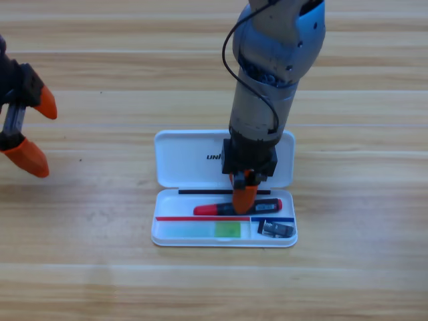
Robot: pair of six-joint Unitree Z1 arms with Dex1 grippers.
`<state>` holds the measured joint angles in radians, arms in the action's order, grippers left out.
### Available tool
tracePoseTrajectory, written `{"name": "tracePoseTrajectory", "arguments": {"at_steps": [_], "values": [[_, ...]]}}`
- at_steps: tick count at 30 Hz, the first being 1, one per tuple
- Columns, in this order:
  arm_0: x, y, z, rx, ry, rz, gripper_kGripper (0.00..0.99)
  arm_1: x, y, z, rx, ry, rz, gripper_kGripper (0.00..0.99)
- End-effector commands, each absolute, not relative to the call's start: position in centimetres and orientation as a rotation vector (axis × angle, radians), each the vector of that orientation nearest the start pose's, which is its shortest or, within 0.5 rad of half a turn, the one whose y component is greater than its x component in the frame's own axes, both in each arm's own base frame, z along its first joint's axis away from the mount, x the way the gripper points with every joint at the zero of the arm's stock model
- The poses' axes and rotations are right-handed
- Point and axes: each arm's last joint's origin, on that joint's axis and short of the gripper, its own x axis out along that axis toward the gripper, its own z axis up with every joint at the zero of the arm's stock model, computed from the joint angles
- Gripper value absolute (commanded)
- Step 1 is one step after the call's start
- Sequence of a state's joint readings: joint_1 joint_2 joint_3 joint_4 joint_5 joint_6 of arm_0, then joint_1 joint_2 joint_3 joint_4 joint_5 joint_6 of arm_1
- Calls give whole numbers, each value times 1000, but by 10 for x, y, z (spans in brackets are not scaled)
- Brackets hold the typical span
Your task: Clean up eraser and pencils
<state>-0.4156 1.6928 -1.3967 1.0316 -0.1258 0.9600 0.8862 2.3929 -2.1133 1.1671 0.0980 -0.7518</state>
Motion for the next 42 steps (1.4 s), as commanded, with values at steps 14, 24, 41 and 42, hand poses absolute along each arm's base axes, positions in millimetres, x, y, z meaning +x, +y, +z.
{"name": "tracePoseTrajectory", "arguments": {"at_steps": [14,24,41,42], "values": [[308,-137,305,943,971,-1085,931,178,241,398,-639,756,1530,990],[406,-154,291,845,874,-1091,606,138,188,401,-518,636,1447,990],[477,-189,202,506,874,-1421,0,134,185,401,-502,624,1469,990],[475,-192,195,496,891,-1446,0,134,185,401,-503,621,1467,990]]}}
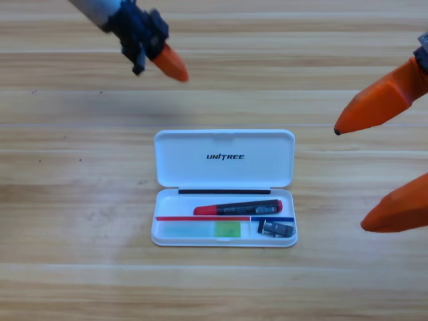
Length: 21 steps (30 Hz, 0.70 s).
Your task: Clean up eraser and pencils
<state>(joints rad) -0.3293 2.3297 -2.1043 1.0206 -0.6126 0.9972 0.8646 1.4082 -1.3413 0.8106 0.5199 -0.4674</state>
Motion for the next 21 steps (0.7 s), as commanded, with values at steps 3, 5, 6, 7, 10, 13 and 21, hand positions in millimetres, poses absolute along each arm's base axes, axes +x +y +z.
{"name": "tracePoseTrajectory", "arguments": {"at_steps": [3,5,6,7,10,13,21], "values": [[469,-204,178,473,929,-1508,0,133,184,400,-502,622,1465,990],[463,-209,169,467,953,-1533,0,133,184,399,-502,623,1465,990],[460,-211,165,464,963,-1545,0,133,184,398,-503,625,1464,990],[458,-212,162,456,968,-1557,0,133,184,398,-503,624,1464,990],[452,-216,157,443,984,-1580,0,133,184,398,-502,624,1461,990],[446,-220,154,440,1012,-1596,0,134,184,399,-498,622,1456,990],[426,-228,158,420,1035,-1650,0,135,186,398,-495,627,1453,990]]}}
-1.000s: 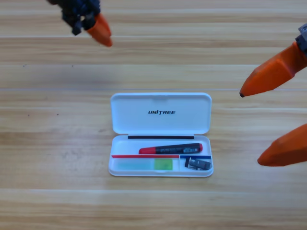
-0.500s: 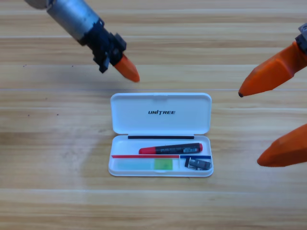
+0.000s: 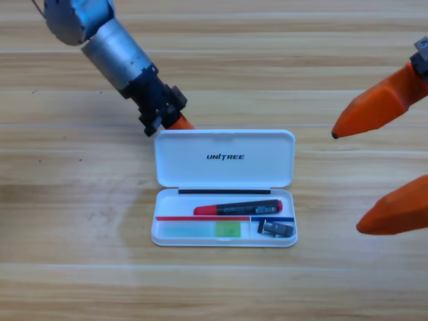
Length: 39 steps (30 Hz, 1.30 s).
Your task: Clean up eraser and pencils
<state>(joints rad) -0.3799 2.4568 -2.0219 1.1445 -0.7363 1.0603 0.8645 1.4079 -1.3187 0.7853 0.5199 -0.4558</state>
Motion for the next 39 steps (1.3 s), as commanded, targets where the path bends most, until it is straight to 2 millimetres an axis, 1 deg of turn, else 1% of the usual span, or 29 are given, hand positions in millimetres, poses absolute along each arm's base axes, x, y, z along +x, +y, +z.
{"name": "tracePoseTrajectory", "arguments": {"at_steps": [1,4,7,9,15,20,26,32,35,36,37,38,39], "values": [[423,-229,162,421,1032,-1655,0,135,186,398,-494,628,1452,990],[414,-230,173,434,1023,-1664,0,136,187,396,-492,635,1451,990],[403,-233,179,447,1017,-1681,0,136,187,395,-491,640,1451,990],[394,-238,181,466,1012,-1707,0,137,187,396,-490,639,1450,990],[371,-246,179,496,1004,-1733,0,137,188,395,-488,643,1449,990],[356,-251,168,515,1011,-1736,0,137,188,395,-485,645,1448,990],[343,-254,150,541,1024,-1729,0,137,188,395,-484,648,1447,990],[334,-251,131,573,1030,-1709,0,137,188,394,-485,653,1447,990],[330,-248,125,587,1032,-1700,0,138,189,393,-485,656,1447,990],[329,-247,129,596,1026,-1695,0,138,189,393,-485,656,1447,990],[326,-245,139,610,1012,-1683,0,138,189,393,-485,656,1447,990],[323,-242,153,629,995,-1659,0,138,189,393,-485,658,1447,990],[319,-239,172,646,964,-1634,0,138,189,393,-485,658,1447,990]]}}
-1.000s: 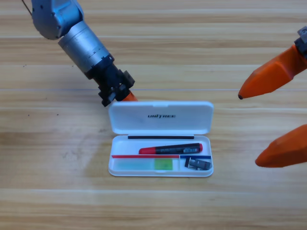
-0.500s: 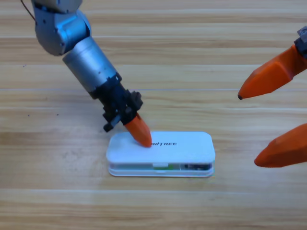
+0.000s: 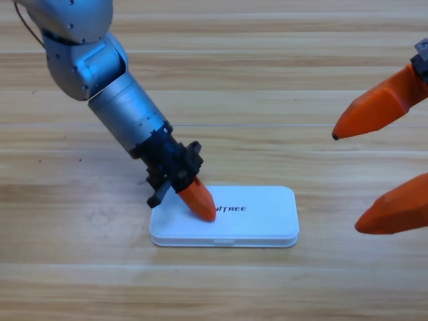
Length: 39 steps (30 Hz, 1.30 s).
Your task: Clean up eraser and pencils
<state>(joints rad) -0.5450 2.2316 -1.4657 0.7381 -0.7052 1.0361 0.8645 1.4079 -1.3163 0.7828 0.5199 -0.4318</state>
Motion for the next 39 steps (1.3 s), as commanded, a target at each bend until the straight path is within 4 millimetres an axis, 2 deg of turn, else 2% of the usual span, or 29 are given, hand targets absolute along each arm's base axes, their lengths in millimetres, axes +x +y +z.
{"name": "tracePoseTrajectory", "arguments": {"at_steps": [1,5,8,12,15,17,21,22,23,24,25,30,39], "values": [[313,-235,192,663,929,-1610,0,138,189,393,-485,658,1447,990],[279,-211,278,743,772,-1471,0,138,189,393,-484,659,1447,990],[243,-201,316,751,683,-1449,0,138,190,393,-484,655,1447,990],[207,-196,345,750,623,-1460,0,138,190,393,-484,655,1447,990],[189,-194,360,738,603,-1472,0,139,191,392,-484,659,1447,990],[179,-189,367,739,572,-1475,0,140,191,391,-484,660,1447,990],[172,-192,371,722,569,-1482,0,140,192,391,-484,662,1447,990],[172,-192,371,724,571,-1482,242,140,192,391,-483,663,1446,990],[172,-192,369,718,585,-1474,630,141,192,390,-483,665,1446,990],[172,-191,368,713,601,-1462,922,141,192,390,-483,665,1446,990],[172,-191,365,711,610,-1459,986,141,192,390,-483,665,1446,990],[169,-187,359,703,624,-1426,990,141,192,390,-482,668,1446,990],[168,-180,361,722,601,-1324,990,141,192,390,-481,667,1445,990]]}}
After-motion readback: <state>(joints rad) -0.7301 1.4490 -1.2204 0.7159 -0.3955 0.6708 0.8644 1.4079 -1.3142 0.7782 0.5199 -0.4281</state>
